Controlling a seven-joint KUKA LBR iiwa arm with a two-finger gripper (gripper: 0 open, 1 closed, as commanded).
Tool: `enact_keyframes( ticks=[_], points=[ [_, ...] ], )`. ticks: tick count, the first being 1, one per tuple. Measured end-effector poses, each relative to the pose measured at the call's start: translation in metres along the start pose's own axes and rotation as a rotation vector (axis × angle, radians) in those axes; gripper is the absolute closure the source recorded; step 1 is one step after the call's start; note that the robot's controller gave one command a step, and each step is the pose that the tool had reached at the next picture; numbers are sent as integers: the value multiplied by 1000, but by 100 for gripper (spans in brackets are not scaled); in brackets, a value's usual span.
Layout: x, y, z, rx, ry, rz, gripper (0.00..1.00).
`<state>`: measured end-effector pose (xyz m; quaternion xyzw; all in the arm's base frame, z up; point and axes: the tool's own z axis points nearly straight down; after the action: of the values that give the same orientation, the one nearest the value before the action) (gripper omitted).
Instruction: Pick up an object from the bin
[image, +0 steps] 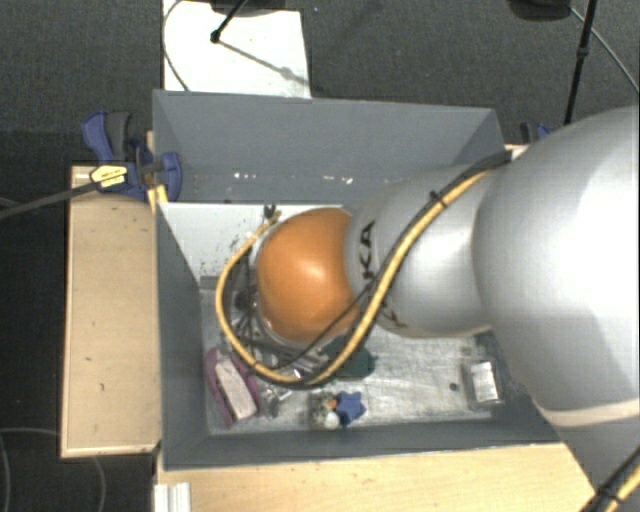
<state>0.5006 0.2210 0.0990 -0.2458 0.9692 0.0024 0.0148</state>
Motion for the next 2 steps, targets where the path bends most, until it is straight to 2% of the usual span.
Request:
enact_keyframes(
  ticks=[1,2],
  points=[
    [-29,-10,19,-1,-7,-316,0],
    [-24,11,18,-1,-10,-765,0]
  ],
)
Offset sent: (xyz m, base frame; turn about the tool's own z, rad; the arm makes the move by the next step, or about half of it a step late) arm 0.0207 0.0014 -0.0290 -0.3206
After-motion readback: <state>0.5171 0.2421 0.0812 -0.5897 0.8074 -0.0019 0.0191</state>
